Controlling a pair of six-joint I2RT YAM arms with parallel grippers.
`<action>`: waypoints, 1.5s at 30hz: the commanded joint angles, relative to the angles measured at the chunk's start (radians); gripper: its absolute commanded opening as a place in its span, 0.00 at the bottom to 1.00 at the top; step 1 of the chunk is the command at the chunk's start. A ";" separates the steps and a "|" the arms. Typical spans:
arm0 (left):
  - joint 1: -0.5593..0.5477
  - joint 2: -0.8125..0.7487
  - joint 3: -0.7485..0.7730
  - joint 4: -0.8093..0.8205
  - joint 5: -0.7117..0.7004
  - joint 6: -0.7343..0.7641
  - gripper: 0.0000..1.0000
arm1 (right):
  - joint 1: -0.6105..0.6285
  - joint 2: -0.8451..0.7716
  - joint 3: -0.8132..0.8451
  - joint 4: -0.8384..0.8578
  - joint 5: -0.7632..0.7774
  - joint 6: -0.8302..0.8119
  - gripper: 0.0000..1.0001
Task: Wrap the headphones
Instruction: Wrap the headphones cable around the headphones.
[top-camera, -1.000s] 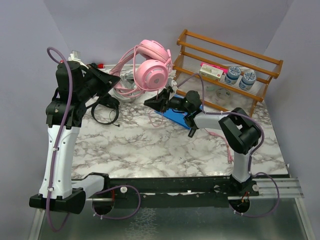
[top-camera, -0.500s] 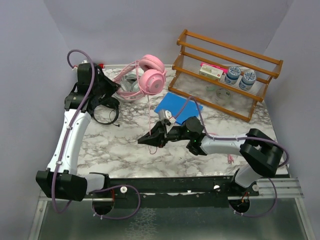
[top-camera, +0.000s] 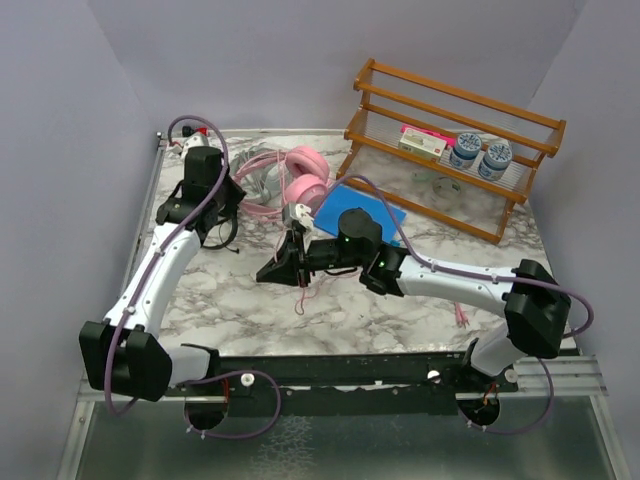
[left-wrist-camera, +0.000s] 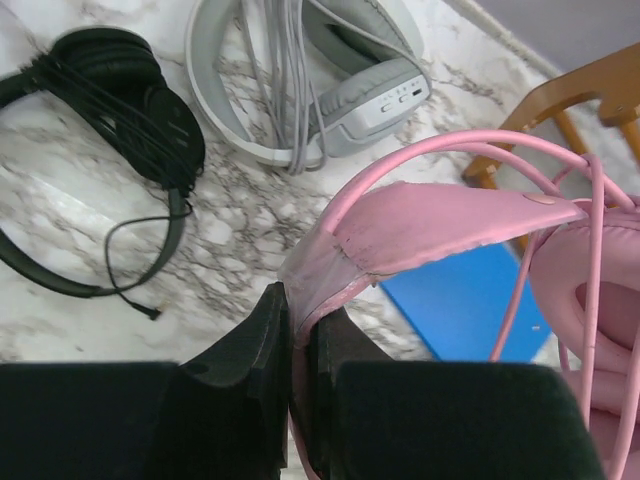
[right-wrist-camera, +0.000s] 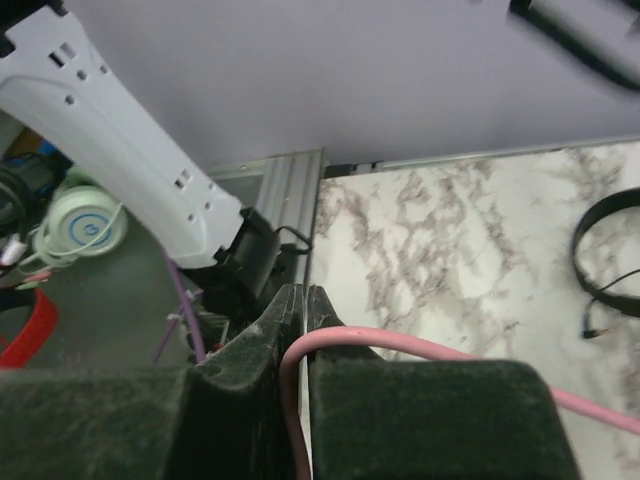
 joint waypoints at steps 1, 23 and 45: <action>-0.091 -0.073 -0.011 0.154 -0.274 0.266 0.00 | 0.010 -0.083 0.179 -0.398 0.112 -0.256 0.07; -0.259 -0.240 -0.258 0.335 0.073 1.071 0.00 | -0.078 -0.193 0.259 -0.774 1.049 -0.591 0.07; -0.264 -0.236 -0.035 0.127 0.194 0.606 0.00 | -0.462 -0.164 -0.125 -0.232 0.785 -0.235 0.15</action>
